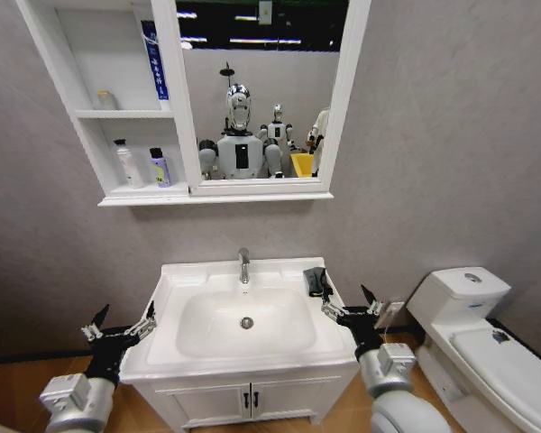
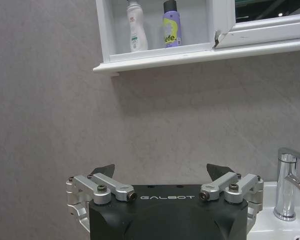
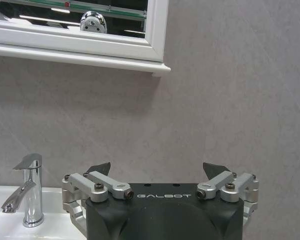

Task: Move facial cleanser and shampoo from washbasin to cabinet, then wipe washbasin with towel.

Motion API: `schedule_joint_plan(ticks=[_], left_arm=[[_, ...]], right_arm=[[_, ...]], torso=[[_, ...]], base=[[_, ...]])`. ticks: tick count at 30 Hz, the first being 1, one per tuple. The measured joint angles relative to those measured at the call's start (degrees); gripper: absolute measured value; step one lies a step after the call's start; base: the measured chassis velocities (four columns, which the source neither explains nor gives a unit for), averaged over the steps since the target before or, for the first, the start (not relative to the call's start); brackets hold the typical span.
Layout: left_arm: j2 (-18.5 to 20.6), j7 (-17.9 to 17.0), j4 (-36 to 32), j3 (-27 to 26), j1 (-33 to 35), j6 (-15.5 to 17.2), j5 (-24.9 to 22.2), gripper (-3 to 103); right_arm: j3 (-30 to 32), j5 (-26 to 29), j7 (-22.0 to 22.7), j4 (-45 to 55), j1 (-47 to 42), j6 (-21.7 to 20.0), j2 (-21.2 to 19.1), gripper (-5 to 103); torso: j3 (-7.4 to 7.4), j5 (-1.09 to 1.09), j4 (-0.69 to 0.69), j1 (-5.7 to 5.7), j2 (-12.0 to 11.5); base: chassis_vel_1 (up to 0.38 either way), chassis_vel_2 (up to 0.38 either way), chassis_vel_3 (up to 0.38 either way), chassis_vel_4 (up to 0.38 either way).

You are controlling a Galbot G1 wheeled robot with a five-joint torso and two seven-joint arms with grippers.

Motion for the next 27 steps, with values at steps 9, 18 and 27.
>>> schedule_joint_plan(ticks=[9, 18, 27], left_arm=[[0.0, 0.0, 0.0, 0.0, 0.0, 0.0, 0.0, 100], [0.0, 0.0, 0.0, 0.0, 0.0, 0.0, 0.0, 100], [0.0, 0.0, 0.0, 0.0, 0.0, 0.0, 0.0, 100]], right_arm=[[-0.2, -0.3, -0.8, -0.4, 0.2, -0.2, -1.3, 100], [-1.4, 0.0, -1.5, -2.3, 1.5, -0.3, -2.5, 100], [-1.8, 0.6, -2.3, -3.1, 2.0, -0.2, -3.2, 100]], torso=[[0.01, 0.00, 0.00, 0.03, 0.0], [0.00, 0.00, 0.00, -0.02, 0.0], [0.00, 0.01, -0.01, 0.00, 0.0]], base=[[0.073, -0.065, -0.066, 0.065], [0.175, -0.177, -0.166, 0.156], [0.184, -0.178, -0.166, 0.184]])
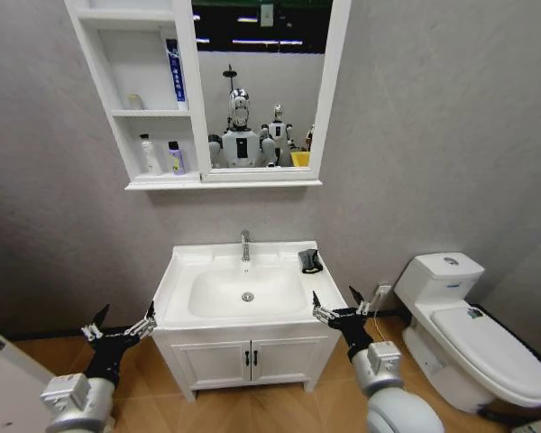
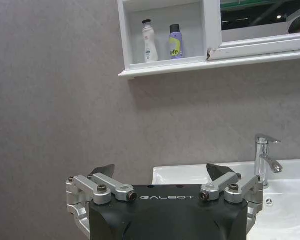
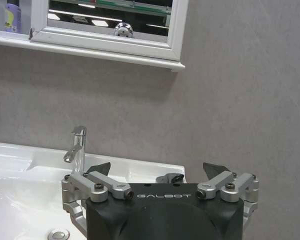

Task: Move facial cleanser and shampoo from washbasin to cabinet, then wipe washbasin with towel.

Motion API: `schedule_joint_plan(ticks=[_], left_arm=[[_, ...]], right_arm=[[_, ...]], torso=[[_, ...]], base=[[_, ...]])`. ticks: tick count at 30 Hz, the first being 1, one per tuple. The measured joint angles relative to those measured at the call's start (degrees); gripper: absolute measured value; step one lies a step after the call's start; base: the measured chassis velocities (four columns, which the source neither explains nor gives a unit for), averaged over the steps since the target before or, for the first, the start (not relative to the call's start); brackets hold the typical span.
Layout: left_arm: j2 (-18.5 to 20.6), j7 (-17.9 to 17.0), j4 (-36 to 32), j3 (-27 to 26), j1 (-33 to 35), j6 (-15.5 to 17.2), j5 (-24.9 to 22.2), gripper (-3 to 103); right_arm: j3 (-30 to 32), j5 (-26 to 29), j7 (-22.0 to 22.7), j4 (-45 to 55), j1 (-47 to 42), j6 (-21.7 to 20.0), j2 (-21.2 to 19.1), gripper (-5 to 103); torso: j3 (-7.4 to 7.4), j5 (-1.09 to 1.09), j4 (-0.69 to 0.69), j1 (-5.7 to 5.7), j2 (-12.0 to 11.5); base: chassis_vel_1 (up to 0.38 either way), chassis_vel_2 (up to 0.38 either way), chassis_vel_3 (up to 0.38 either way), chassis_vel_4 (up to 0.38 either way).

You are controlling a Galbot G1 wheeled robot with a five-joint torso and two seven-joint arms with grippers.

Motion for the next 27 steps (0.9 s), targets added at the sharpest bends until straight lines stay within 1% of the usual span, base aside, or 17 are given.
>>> schedule_joint_plan(ticks=[6, 11, 12, 14, 18, 19, 21, 24, 25, 27], left_arm=[[0.0, 0.0, 0.0, 0.0, 0.0, 0.0, 0.0, 100], [0.0, 0.0, 0.0, 0.0, 0.0, 0.0, 0.0, 100], [0.0, 0.0, 0.0, 0.0, 0.0, 0.0, 0.0, 100], [0.0, 0.0, 0.0, 0.0, 0.0, 0.0, 0.0, 100], [0.0, 0.0, 0.0, 0.0, 0.0, 0.0, 0.0, 100], [0.0, 0.0, 0.0, 0.0, 0.0, 0.0, 0.0, 100], [0.0, 0.0, 0.0, 0.0, 0.0, 0.0, 0.0, 100], [0.0, 0.0, 0.0, 0.0, 0.0, 0.0, 0.0, 100], [0.0, 0.0, 0.0, 0.0, 0.0, 0.0, 0.0, 100], [0.0, 0.0, 0.0, 0.0, 0.0, 0.0, 0.0, 100]], right_arm=[[-0.6, 0.0, -0.5, -0.6, 0.2, 0.1, 0.2, 100], [-0.8, 0.0, -0.9, -0.8, 0.3, 0.2, 0.1, 100], [-0.9, 0.0, -1.0, -0.8, 0.4, 0.2, 0.0, 100], [-0.9, 0.0, -1.2, -0.9, 0.4, 0.2, -0.3, 100], [-0.9, 0.0, -1.4, -0.8, 0.4, 0.2, -0.7, 100], [-0.9, 0.0, -1.4, -0.8, 0.4, 0.2, -0.8, 100], [-0.7, 0.1, -1.5, -0.7, 0.3, 0.2, -1.0, 100], [-0.6, 0.3, -1.5, -0.6, 0.3, 0.2, -1.3, 100], [-0.6, 0.4, -1.5, -0.6, 0.3, 0.2, -1.4, 100], [-0.6, 0.5, -1.5, -0.6, 0.4, 0.2, -1.4, 100]], torso=[[0.00, -0.01, 0.02, 0.00, 0.0], [0.00, 0.01, 0.00, -0.01, 0.0], [0.00, -0.04, 0.02, 0.00, 0.0], [0.00, 0.02, 0.02, -0.01, 0.0], [0.00, -0.02, 0.00, 0.01, 0.0], [0.00, 0.03, 0.00, 0.00, 0.0], [0.00, -0.04, 0.01, 0.01, 0.0], [0.01, 0.01, 0.02, 0.02, 0.0], [0.01, -0.01, 0.01, 0.01, 0.0], [0.00, 0.01, 0.00, 0.00, 0.0]], base=[[0.227, -0.220, -0.211, 0.209], [0.231, -0.213, -0.230, 0.200], [0.230, -0.208, -0.231, 0.243], [0.237, -0.222, -0.227, 0.217], [0.235, -0.223, -0.214, 0.214], [0.217, -0.239, -0.238, 0.204], [0.224, -0.249, -0.236, 0.256], [0.240, -0.254, -0.234, 0.273], [0.258, -0.263, -0.240, 0.249], [0.258, -0.266, -0.247, 0.249]])
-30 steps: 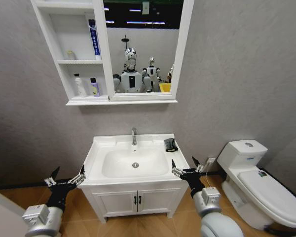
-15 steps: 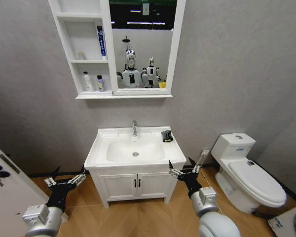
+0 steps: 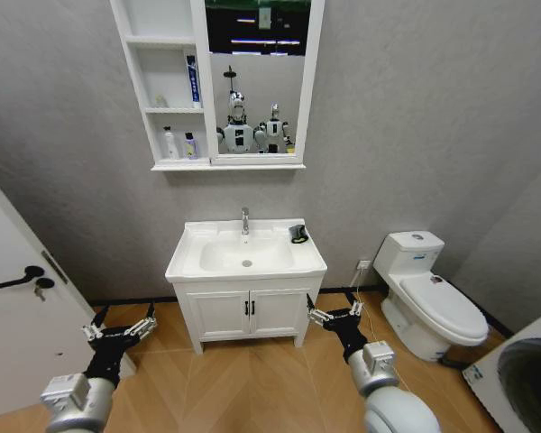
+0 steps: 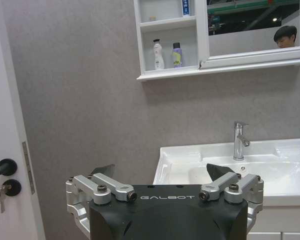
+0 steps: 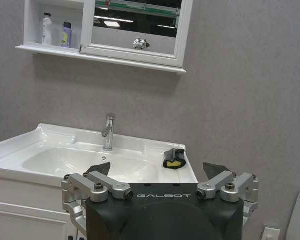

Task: Move facial cleanser and shampoo from washbasin to cabinet, then wipe washbasin with towel.

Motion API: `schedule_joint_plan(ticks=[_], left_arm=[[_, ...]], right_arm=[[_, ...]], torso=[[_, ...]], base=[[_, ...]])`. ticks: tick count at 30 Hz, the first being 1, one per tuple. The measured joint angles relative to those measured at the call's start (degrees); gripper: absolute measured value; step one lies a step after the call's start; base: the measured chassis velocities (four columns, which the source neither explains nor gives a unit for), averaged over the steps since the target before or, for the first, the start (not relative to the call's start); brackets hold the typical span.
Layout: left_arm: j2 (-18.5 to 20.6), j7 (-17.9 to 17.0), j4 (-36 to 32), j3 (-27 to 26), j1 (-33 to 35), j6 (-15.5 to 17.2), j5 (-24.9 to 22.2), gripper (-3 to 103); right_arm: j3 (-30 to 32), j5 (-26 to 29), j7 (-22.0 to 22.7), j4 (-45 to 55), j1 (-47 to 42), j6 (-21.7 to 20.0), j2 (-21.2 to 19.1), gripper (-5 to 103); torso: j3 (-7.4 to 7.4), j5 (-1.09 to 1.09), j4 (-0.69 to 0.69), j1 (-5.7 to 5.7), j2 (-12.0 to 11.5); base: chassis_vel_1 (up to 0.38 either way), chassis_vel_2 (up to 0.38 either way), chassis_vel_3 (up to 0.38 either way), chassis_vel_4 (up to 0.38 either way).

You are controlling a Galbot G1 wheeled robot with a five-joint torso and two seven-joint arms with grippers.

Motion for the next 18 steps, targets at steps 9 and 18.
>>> schedule_joint_plan(ticks=[9, 18], left_arm=[[0.0, 0.0, 0.0, 0.0, 0.0, 0.0, 0.0, 100], [0.0, 0.0, 0.0, 0.0, 0.0, 0.0, 0.0, 100]], right_arm=[[-0.3, 0.0, -0.2, -0.6, 0.2, 0.1, 0.0, 100], [-0.6, -0.4, -2.0, -1.8, -0.2, 0.2, 0.1, 100]], torso=[[0.00, -0.01, 0.01, 0.00, 0.0], [-0.01, -0.04, 0.01, -0.02, 0.0]], base=[[0.254, -0.245, -0.251, 0.241], [0.220, -0.218, -0.210, 0.216]])
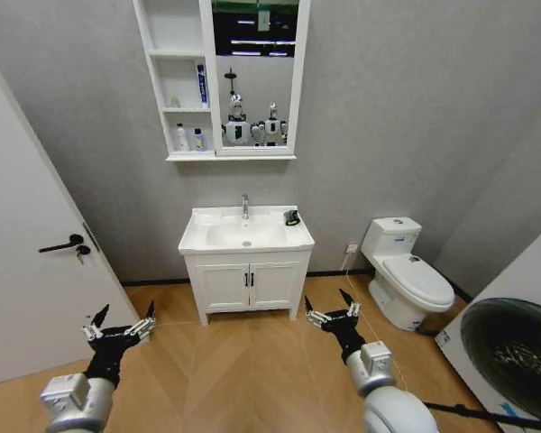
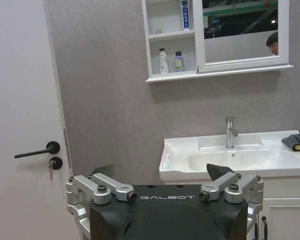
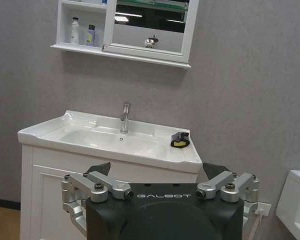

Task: Move facial cleanser and shampoo from washbasin to cabinet, then wipe washbasin with towel.

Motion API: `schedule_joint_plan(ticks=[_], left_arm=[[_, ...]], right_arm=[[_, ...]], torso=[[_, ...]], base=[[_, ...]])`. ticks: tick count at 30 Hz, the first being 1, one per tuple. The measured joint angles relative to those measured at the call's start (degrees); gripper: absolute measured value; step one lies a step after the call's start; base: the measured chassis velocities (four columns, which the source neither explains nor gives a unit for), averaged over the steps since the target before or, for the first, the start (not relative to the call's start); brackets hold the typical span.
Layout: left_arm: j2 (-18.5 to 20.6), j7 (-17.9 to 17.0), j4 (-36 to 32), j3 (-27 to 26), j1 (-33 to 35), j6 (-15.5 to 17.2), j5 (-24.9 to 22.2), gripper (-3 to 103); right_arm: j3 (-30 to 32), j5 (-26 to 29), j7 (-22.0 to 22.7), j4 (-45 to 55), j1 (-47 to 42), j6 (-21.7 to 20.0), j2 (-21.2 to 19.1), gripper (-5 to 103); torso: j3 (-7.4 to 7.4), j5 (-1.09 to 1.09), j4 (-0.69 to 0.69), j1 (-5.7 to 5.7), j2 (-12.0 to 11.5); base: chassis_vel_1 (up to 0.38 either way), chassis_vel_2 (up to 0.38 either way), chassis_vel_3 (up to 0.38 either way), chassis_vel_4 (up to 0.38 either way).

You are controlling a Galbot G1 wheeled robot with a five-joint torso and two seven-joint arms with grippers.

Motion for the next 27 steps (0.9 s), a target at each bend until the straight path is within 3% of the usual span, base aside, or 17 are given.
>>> schedule_joint_plan(ticks=[7, 27], left_arm=[[0.0, 0.0, 0.0, 0.0, 0.0, 0.0, 0.0, 100], [0.0, 0.0, 0.0, 0.0, 0.0, 0.0, 0.0, 100]], right_arm=[[0.2, 0.2, -0.5, -2.2, 1.4, 2.7, -0.5, 100], [0.5, 0.6, -0.5, -2.4, 1.8, 2.7, -0.7, 100]], torso=[[-0.01, 0.03, -0.01, -0.01, 0.0], [0.01, 0.02, -0.01, 0.02, 0.0]], base=[[0.121, -0.115, -0.117, 0.123], [-0.002, 0.002, 0.003, -0.002]])
